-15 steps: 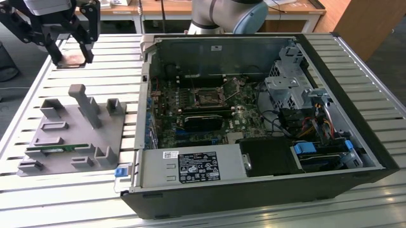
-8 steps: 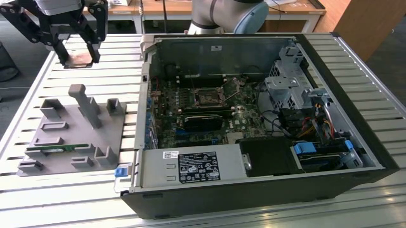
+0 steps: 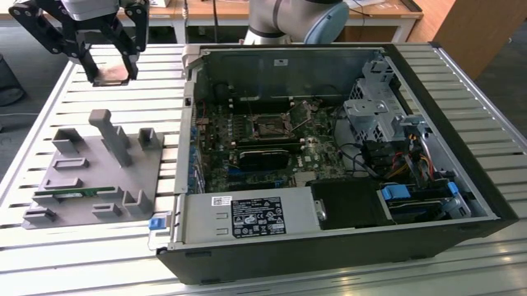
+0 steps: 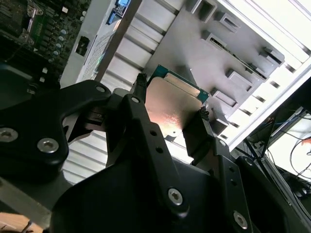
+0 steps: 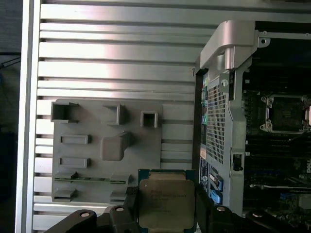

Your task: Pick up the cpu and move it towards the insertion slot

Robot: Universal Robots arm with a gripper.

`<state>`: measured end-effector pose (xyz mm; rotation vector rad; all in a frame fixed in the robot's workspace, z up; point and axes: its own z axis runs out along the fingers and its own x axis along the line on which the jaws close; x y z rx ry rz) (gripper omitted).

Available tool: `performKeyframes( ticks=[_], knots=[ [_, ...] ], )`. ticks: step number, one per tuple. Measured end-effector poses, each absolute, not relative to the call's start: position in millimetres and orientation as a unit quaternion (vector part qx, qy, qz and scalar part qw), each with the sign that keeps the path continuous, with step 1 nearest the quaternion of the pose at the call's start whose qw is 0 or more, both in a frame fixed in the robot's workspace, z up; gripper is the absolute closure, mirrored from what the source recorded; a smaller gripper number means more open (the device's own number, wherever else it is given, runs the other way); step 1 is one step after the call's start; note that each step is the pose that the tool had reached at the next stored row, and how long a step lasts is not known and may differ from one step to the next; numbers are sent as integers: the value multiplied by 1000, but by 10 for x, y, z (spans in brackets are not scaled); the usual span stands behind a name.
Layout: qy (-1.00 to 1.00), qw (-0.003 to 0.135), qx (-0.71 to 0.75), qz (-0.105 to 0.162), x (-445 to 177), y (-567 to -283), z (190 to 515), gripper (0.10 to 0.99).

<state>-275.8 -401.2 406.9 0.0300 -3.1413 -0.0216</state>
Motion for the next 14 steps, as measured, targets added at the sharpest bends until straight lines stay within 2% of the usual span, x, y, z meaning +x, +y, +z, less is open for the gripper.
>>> performKeyframes(
  ticks=[14],
  knots=[
    [-1000,0,12,-10,-2466,-3926,4068,541]
  ],
)
